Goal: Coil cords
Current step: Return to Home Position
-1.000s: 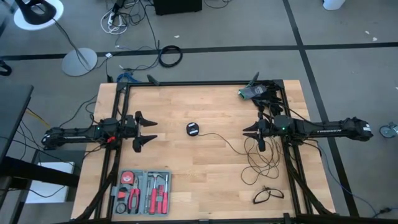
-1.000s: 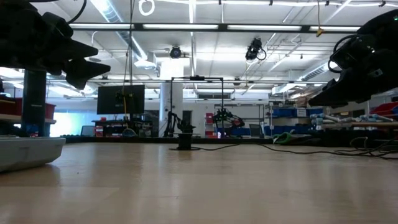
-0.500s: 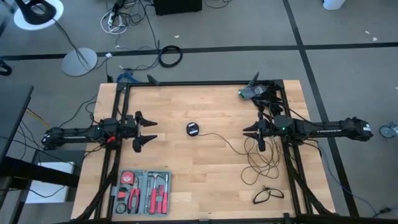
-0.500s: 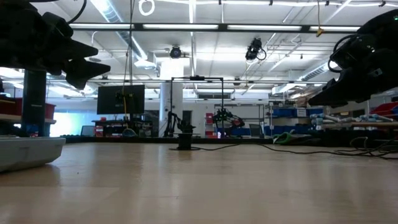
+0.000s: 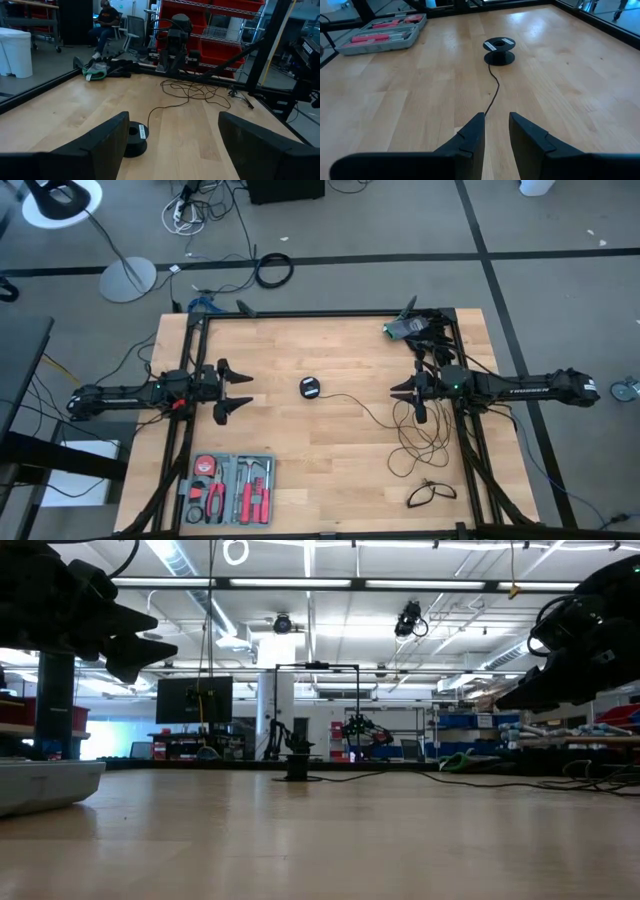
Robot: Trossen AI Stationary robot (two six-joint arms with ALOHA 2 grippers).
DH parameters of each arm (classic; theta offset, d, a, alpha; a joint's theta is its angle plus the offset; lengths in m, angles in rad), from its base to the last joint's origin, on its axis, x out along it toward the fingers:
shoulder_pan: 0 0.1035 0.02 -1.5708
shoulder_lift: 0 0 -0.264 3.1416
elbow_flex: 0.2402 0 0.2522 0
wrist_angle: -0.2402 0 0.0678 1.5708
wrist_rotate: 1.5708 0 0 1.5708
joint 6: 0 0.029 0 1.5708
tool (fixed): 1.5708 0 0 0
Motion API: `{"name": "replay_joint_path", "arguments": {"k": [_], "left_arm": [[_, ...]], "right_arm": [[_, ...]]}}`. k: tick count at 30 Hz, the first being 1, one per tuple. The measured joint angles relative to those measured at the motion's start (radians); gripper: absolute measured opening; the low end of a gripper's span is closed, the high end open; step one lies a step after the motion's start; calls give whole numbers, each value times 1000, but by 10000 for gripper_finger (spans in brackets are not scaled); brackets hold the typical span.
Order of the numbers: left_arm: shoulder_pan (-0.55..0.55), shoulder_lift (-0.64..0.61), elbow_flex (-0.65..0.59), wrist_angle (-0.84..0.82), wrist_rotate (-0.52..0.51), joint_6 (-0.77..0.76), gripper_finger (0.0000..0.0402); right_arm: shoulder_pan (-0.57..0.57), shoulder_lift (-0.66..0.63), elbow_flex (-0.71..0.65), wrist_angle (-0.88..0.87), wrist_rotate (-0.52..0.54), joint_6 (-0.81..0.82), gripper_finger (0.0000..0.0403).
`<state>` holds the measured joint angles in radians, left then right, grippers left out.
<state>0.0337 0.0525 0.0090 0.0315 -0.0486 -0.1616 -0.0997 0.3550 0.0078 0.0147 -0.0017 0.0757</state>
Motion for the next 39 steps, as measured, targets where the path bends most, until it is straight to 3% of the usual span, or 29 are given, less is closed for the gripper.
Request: {"name": "replay_joint_path", "arguments": {"k": [39], "left_arm": [[0, 0, 0, 54, 0, -79, 310]], "right_arm": [[0, 0, 0, 0, 0, 0, 89]]}}
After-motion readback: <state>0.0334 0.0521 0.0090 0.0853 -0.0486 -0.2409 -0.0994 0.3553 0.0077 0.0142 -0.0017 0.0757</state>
